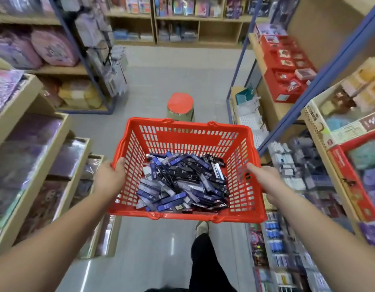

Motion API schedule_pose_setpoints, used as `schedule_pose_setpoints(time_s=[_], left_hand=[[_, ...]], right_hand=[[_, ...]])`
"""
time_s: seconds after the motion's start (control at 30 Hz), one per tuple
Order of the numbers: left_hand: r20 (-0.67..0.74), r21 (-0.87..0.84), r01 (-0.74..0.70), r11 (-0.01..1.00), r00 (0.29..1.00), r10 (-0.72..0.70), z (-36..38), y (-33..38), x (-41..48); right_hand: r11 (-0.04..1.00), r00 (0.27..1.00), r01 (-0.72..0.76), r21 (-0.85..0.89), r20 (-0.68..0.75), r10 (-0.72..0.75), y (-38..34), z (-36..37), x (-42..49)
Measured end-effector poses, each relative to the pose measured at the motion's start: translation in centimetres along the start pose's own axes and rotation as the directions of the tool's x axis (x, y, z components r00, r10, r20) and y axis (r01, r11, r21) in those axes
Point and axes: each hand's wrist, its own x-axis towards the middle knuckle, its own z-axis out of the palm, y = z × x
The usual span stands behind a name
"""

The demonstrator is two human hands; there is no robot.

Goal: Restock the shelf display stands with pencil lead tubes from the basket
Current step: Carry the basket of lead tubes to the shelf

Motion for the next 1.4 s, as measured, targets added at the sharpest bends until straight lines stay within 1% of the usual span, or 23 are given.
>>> schedule_pose_setpoints(time_s=[0.17, 0.27, 0.37, 0.5, 0.63, 0.77, 0.87, 0.97, 1.1, 1.17, 1.33, 1.4], left_hand=[[-0.008, 0.073, 0.014, 0.997, 1.0, -0.014, 5.1, 6.2, 7.9], [-0.023, 0.057, 0.036, 0.998, 0.999, -0.035, 7.0, 9.9, 12.5], [-0.009, 0.01, 0.072, 0.997, 0.997, -0.071, 8.4, 13.3, 17.2], [-0.024, 0.011, 0.089, 0.996, 0.996, -0.089, 11.0, 16.9, 24.8], [-0.027, -0.017, 0.08, 0.997, 0.996, -0.081, 14.0, 20.4, 33.5], [0.021, -0.04, 0.073, 0.997, 0.997, -0.072, 16.8, 25.2, 43.3], [0.054, -0.031, 0.061, 0.998, 0.997, -0.059, 18.5, 29.6, 49.7], [0.063, 0.008, 0.011, 1.0, 0.998, -0.012, 20.9, 34.4, 55.6], [0.099, 0.032, -0.051, 0.998, 0.994, 0.048, 24.9, 41.4, 61.4], [0.115, 0.052, -0.071, 0.996, 0.991, 0.065, 27.5, 44.6, 64.2], [0.128, 0.121, -0.084, 0.989, 0.989, 0.068, 34.8, 51.3, 70.9], [0.127, 0.145, -0.105, 0.984, 0.988, 0.087, 37.2, 54.5, 73.0]], right_hand=[[0.986, 0.997, 0.072, -0.15, 0.04, -0.067, -5.3, -0.2, 11.2], [0.974, 0.994, 0.103, -0.203, 0.049, -0.095, -9.6, -0.1, 16.5], [0.953, 0.985, 0.173, -0.249, 0.059, -0.164, -14.3, 0.7, 21.2], [0.919, 0.971, 0.239, -0.314, 0.048, -0.236, -19.6, 2.8, 28.2], [0.917, 0.968, 0.246, -0.313, 0.025, -0.251, -25.0, 5.4, 35.7], [0.932, 0.975, 0.197, -0.303, -0.041, -0.219, -31.3, 7.8, 43.2], [0.944, 0.978, 0.172, -0.282, -0.064, -0.197, -36.2, 8.6, 47.9], [0.959, 0.973, 0.16, -0.233, -0.128, -0.194, -40.2, 8.2, 52.7], [0.964, 0.97, 0.135, -0.227, -0.166, -0.175, -44.3, 7.2, 59.1], [0.959, 0.969, 0.136, -0.248, -0.168, -0.181, -46.2, 6.4, 62.8], [0.968, 0.971, 0.138, -0.21, -0.164, -0.174, -50.1, 3.8, 72.9], [0.969, 0.968, 0.134, -0.209, -0.183, -0.173, -51.6, 2.7, 76.3]])
